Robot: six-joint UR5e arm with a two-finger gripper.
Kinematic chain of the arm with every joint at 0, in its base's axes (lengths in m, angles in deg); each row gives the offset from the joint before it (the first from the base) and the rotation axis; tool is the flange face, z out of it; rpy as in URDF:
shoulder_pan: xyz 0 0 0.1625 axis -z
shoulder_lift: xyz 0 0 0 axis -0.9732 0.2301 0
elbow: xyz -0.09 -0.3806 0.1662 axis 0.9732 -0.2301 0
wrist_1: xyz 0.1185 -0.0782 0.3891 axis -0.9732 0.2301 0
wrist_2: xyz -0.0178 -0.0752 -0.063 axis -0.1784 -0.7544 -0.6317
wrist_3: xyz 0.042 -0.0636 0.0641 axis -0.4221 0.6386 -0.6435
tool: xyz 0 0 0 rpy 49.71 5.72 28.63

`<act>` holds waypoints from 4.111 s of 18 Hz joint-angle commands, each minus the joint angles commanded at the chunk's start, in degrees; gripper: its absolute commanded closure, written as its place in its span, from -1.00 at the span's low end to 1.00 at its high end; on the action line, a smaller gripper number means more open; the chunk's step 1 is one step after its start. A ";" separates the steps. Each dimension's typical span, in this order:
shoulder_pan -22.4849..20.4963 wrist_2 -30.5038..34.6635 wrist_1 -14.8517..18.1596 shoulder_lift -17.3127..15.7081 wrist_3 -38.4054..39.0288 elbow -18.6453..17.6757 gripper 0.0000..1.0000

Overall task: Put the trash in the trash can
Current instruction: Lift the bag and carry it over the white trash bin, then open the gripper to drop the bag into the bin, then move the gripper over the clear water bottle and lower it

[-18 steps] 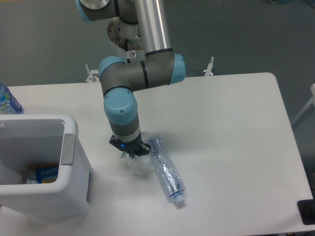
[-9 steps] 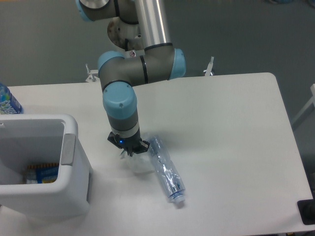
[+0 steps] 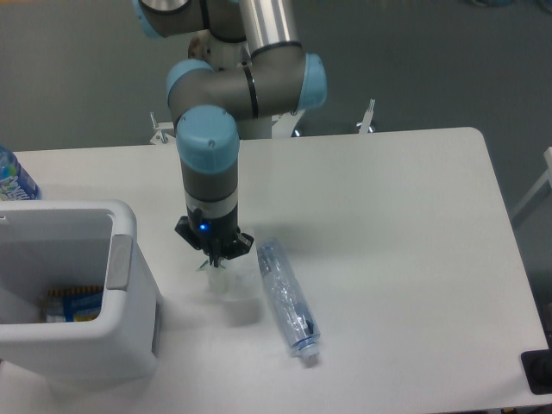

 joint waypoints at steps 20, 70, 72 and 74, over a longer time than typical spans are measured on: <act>-6.61 -24.63 -0.53 -3.78 23.99 18.12 1.00; -7.21 1.99 -1.58 19.49 22.41 21.54 -1.00; -7.92 2.08 -1.50 20.38 23.29 21.02 -1.00; -8.36 1.99 -1.49 21.61 23.30 20.49 -1.00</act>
